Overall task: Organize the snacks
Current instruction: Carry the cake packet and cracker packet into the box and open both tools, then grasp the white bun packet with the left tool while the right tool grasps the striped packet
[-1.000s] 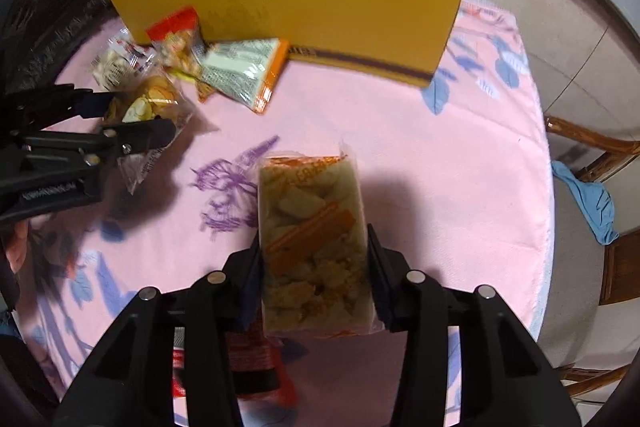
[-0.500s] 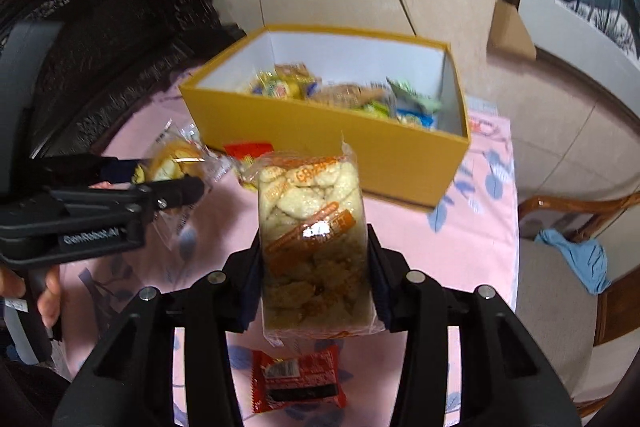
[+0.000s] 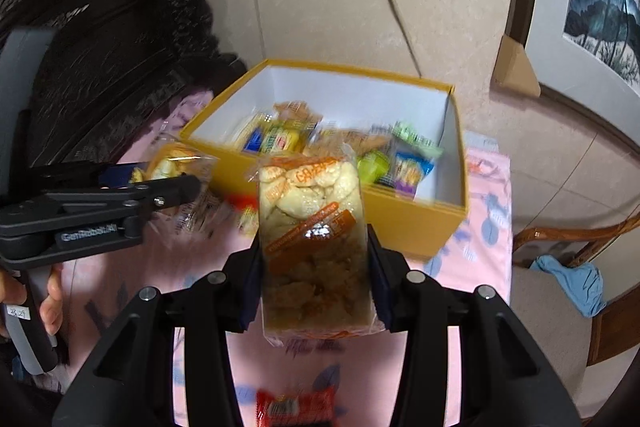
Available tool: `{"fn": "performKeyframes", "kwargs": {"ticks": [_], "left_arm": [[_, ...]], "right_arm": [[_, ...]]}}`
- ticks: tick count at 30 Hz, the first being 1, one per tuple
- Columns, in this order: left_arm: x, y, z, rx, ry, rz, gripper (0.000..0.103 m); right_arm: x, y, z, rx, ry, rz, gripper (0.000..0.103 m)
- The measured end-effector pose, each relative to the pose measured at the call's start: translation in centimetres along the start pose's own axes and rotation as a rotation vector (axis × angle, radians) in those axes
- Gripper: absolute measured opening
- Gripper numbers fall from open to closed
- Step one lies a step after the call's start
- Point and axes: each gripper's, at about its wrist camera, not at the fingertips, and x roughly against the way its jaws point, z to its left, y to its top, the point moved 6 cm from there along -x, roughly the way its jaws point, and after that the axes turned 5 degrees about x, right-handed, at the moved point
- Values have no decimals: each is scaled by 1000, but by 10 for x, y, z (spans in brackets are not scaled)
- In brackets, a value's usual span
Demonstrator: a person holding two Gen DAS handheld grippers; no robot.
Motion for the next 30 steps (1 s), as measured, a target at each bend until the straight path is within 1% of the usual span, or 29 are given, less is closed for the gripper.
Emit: {"fn": "performKeyframes", "kwargs": {"ticks": [3,5,7,10,13,15,17,18,19,20,21,22,23,24,25,28,29,30], "left_arm": [[-6,39,4,-4,23,-42,57],[-7,58,6,-3,36,-63,57],[-7,82,8,-3,49,-89,57],[-9,108,7,-12,69,-113,57],[-13,127,5,-15,84,-127,58],[-16,140,4,-8,91,-133,58],[-21,152,5,7,100,-139,60],[-25,156,7,16,106,-132,62],[-29,161,9,24,106,-115,75],[-33,166,10,32,103,-92,84],[-34,170,12,39,105,-78,96],[-30,172,14,40,105,-89,96],[-23,174,17,35,102,-116,96],[-19,173,20,34,106,-127,99],[-15,170,24,37,110,-131,99],[-3,152,37,67,93,-131,99],[0,143,42,74,84,-130,99],[4,128,48,81,75,-125,99]], "right_arm": [[-9,29,-12,-15,0,-12,46],[-14,49,-20,-23,-6,-22,46],[-17,64,-25,-25,-12,-33,46],[-21,81,-30,-23,-23,-45,46],[-25,97,-36,-37,-34,-57,46],[-27,111,-42,-44,-55,-77,46],[-32,123,-47,-51,-64,-76,46],[-35,128,-48,-50,-73,-72,49],[-40,133,-52,-43,-97,-62,55],[-44,135,-54,-34,-120,-49,74],[-47,137,-58,-16,-166,-29,76],[-47,136,-59,-2,-189,-21,76],[-44,134,-58,25,-195,-24,76],[-39,130,-56,48,-190,-39,76],[-33,124,-52,72,-173,-55,76],[-19,103,-36,151,-75,-83,77],[-14,89,-27,184,-9,-88,77],[-9,71,-15,220,92,-83,77]]}}
